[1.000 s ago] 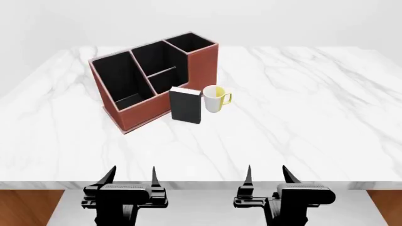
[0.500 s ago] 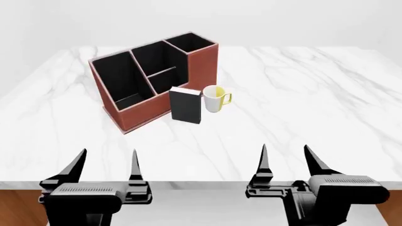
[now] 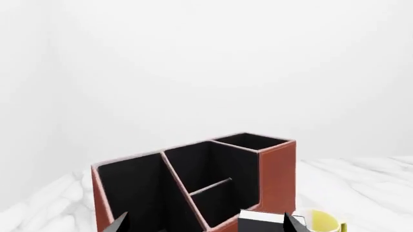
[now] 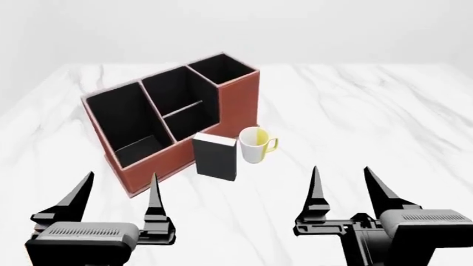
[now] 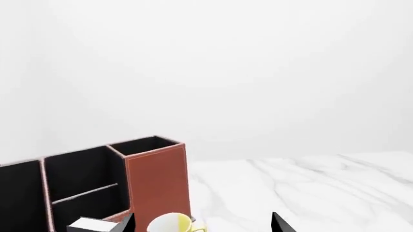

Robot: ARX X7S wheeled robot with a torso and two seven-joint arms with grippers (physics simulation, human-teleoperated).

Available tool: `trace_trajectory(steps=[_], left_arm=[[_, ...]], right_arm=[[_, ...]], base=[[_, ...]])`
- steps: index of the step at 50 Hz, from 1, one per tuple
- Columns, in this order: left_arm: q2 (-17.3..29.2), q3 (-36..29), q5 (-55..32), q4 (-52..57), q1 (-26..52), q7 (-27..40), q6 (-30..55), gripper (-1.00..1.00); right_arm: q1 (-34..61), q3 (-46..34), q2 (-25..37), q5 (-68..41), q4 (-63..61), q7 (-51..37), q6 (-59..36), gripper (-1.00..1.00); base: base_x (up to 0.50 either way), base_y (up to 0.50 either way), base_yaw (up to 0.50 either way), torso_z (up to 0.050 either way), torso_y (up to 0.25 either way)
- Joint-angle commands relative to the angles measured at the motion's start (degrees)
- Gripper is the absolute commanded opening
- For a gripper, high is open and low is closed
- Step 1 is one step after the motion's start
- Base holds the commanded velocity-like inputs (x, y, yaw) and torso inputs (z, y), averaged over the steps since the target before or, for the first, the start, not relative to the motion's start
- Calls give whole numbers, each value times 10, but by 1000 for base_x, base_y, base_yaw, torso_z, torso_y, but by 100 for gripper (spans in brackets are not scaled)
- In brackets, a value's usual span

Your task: Pick up the book and place it in the right compartment of the caddy.

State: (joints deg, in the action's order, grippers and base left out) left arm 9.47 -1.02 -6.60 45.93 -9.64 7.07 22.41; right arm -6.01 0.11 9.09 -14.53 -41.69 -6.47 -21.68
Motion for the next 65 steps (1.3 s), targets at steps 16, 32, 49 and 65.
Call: trace_trajectory(steps=[16, 32, 49, 65], left_arm=[[13, -9, -6, 7, -3, 14, -1, 100], [18, -11, -12, 8, -2, 21, 1, 100], [24, -14, -16, 7, -2, 29, 2, 100], [30, -18, -17, 9, -4, 36, -2, 100]], right_arm=[[-6, -10, 12, -4, -1, -14, 9, 100], [-5, -16, 19, -8, -3, -20, 9, 100], [-1, -12, 27, -18, -5, -50, 4, 100], [-3, -20, 39, -27, -6, -59, 6, 100]], base=[[500, 0, 0, 0, 1], [500, 0, 0, 0, 1], [88, 0, 152, 0, 1], [0, 0, 500, 0, 0]])
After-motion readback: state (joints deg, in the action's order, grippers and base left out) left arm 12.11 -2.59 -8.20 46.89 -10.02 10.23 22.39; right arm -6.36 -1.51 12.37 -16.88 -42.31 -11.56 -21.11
